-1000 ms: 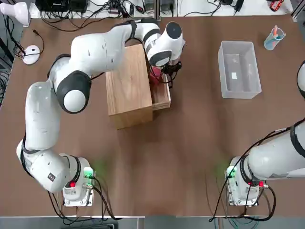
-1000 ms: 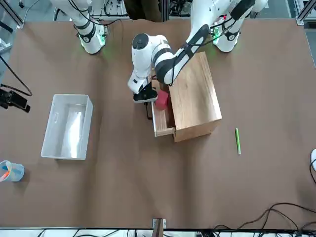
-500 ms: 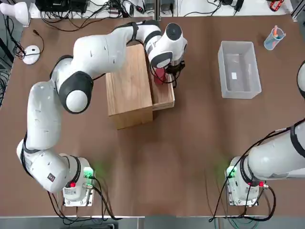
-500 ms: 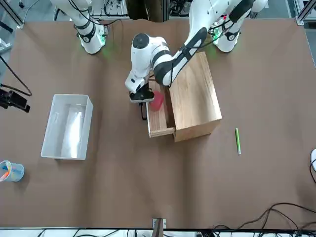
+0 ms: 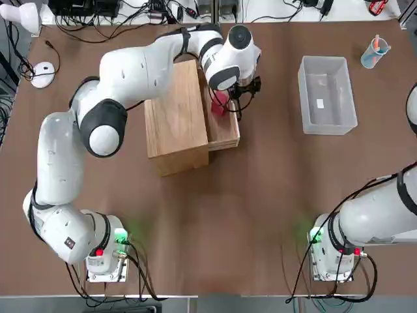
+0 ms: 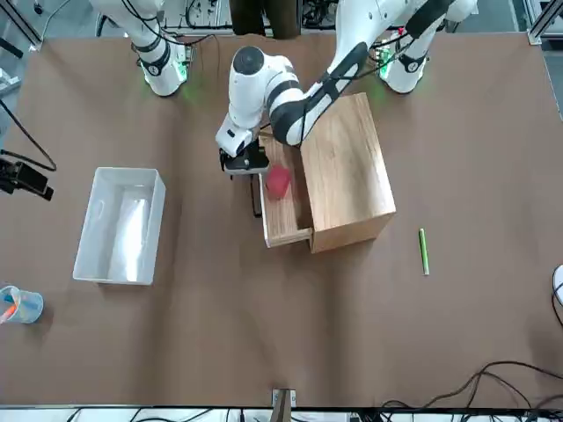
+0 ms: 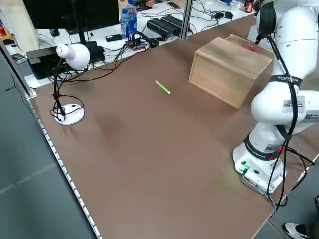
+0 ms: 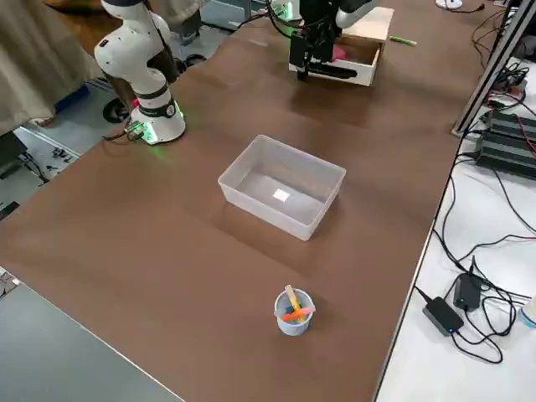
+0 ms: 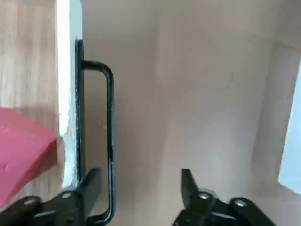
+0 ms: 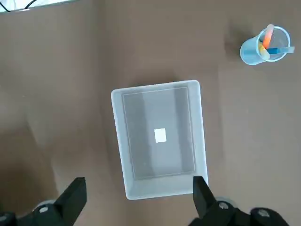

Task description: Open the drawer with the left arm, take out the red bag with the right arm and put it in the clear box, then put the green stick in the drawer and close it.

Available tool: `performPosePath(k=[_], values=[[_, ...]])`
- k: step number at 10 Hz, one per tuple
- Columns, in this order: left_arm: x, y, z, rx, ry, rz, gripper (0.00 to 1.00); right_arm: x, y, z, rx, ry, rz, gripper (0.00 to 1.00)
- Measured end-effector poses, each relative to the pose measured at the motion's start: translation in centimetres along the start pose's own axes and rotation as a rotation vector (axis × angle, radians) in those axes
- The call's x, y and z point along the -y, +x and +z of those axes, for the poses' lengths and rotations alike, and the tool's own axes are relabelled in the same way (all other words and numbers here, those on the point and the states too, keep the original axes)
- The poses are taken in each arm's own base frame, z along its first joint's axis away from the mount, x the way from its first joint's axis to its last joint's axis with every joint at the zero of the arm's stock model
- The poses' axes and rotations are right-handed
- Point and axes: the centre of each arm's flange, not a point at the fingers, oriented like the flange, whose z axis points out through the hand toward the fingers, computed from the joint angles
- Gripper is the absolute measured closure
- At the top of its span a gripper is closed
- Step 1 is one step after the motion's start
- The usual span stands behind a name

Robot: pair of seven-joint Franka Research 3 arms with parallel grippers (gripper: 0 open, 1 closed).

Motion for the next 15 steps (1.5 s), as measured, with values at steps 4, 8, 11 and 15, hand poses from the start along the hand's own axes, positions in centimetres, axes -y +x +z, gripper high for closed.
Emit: performPosePath(k=[4, 8, 11, 15], values=[[2.2, 1.4, -3.5, -0.008, 0.192, -0.008, 0.05, 0.0, 0.0, -0.1, -0.001, 0.000, 0.001, 0.00], [7.6, 9.3, -11.2, 0.012, 0.186, -0.028, 0.05, -0.1, 0.0, -0.1, -0.003, 0.000, 0.002, 0.00], [14.0, 13.2, -14.1, 0.038, 0.207, 0.006, 0.05, -0.1, 0.0, -0.1, -0.003, 0.000, 0.001, 0.00], [27.5, 20.1, -17.7, 0.109, 0.202, 0.011, 0.06, -0.1, 0.0, -0.2, -0.003, 0.000, 0.001, 0.00]])
